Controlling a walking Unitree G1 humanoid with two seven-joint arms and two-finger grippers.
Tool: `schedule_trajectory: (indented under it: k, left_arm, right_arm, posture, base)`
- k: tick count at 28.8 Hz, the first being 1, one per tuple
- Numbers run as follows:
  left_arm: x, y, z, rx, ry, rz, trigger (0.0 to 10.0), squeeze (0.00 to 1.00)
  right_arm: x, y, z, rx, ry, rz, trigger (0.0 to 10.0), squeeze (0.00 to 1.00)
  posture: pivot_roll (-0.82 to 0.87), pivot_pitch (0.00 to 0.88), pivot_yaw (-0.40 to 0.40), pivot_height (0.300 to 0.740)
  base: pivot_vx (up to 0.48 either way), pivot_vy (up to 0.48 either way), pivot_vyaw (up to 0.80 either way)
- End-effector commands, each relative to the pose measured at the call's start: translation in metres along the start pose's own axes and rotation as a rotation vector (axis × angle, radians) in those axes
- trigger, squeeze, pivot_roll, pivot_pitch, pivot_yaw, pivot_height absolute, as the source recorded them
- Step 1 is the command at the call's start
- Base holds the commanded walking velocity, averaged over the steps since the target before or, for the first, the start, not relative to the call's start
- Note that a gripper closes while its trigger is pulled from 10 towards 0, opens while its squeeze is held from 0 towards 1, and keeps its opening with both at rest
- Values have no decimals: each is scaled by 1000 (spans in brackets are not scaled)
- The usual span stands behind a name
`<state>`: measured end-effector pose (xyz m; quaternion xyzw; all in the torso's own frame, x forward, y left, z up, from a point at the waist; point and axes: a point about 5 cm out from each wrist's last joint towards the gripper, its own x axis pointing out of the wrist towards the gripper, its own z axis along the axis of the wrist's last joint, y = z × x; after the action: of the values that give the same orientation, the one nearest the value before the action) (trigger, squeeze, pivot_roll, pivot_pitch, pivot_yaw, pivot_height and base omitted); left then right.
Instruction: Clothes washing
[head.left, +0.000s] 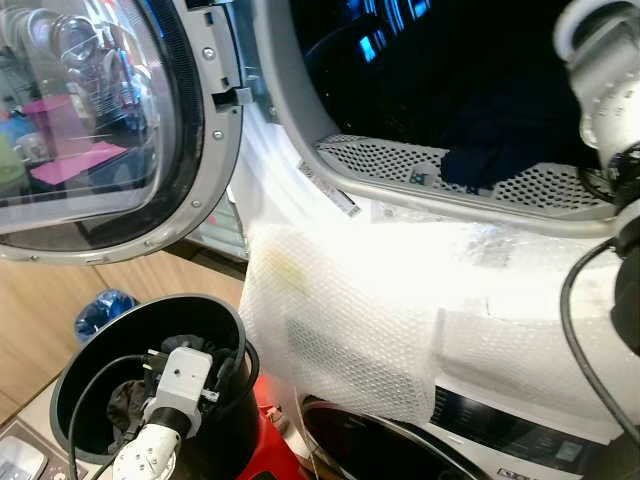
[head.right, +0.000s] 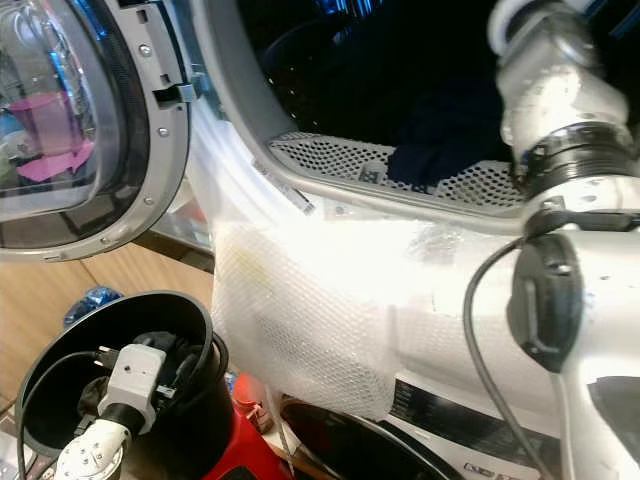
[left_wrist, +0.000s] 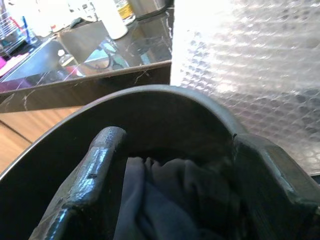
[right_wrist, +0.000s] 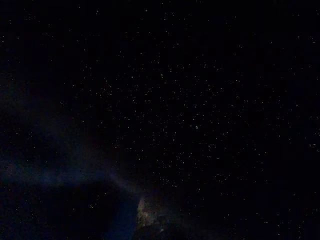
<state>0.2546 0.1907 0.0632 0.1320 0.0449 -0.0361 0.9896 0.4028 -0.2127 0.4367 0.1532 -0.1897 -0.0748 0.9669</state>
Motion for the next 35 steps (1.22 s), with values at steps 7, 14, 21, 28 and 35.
schedule_trajectory:
  k: [7, 14, 21, 28, 35]
  left_arm:
    - [1, -2, -4, 0, 26, -16, 10000, 0]
    - [0, -3, -5, 2, 30, -27, 10000, 0]
    - [-1, -3, -4, -3, 30, -26, 10000, 0]
    - [-4, -3, -2, -16, 22, -9, 10000, 0]
    - [-4, -4, 2, -31, 11, 5, 10000, 0]
  right_arm:
    - [-4, -2, -48, -87, 128, -32, 10000, 0]
    - [-6, 3, -62, -143, 167, 27, 10000, 1000]
    - [-7, 17, -62, -191, 155, 150, 10000, 1000]
    - [-11, 46, -57, -187, 164, 430, 10000, 1000]
    - [-24, 83, -57, -369, 206, 806, 10000, 1000]
  posture:
    - [-32, 0, 135, 740]
    - [-31, 0, 137, 740]
    - [-23, 0, 136, 740]
    - [14, 0, 106, 740]
    - [39, 0, 86, 740]
  base:
    - [0, 0, 0]
    - [0, 0, 0]
    - [0, 0, 0]
    - [0, 0, 0]
    - [0, 0, 0]
